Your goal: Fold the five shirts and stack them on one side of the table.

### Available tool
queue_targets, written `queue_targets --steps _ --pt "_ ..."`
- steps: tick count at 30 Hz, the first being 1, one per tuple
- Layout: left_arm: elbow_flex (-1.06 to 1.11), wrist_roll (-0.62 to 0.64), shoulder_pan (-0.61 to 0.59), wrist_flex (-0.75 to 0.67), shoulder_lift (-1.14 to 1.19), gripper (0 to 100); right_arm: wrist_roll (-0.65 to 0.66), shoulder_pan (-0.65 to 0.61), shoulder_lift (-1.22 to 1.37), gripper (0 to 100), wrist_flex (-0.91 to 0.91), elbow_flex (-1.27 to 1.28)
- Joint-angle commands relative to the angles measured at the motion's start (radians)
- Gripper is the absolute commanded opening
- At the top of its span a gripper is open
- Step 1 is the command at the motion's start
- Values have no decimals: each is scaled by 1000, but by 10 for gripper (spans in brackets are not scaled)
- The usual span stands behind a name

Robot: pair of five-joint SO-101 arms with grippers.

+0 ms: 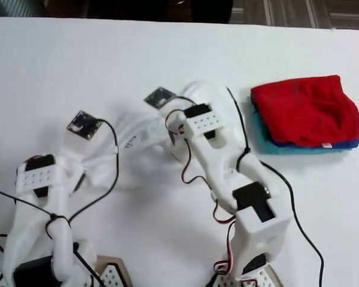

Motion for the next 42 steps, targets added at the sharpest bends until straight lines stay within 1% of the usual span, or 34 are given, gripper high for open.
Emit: queue_targets --steps 1,3,7,13,16,18,20,25,28,30,32,38,40,42 --pt "-8 5 -5 -12 -26 27 -51 -12 -127 34 -10 -78" --pt "-8 5 -3 -14 -26 27 -60 -18 -157 16 -10 -109" --pt "-8 3 -5 -14 -26 27 -60 -38 -171 19 -7 -157" --pt "-4 2 -8 -14 -26 27 -58 -119 -136 19 -10 -195" --pt "-2 2 -8 -12 -26 27 -49 -94 -84 25 -10 -272" --pt "-2 2 -8 -11 -26 27 0 -59 -25 29 -8 -336" --pt "-2 2 -8 -8 -26 27 28 -15 48 68 1 -400" --pt "-2 2 -8 -6 -26 27 31 77 229 222 70 -615" --pt "-2 3 -8 -6 -26 27 26 128 312 276 99 -764" --pt "-2 5 -8 -6 -26 27 26 145 348 279 143 -855" --pt "-2 5 -8 -6 -26 27 26 143 371 279 236 -936" --pt "-2 6 -5 -12 -26 27 25 47 372 279 538 -1122" --pt "-2 6 -5 -12 -26 27 25 10 372 279 602 -1154" --pt "-2 6 -5 -12 -26 27 25 -16 372 271 613 -1145"
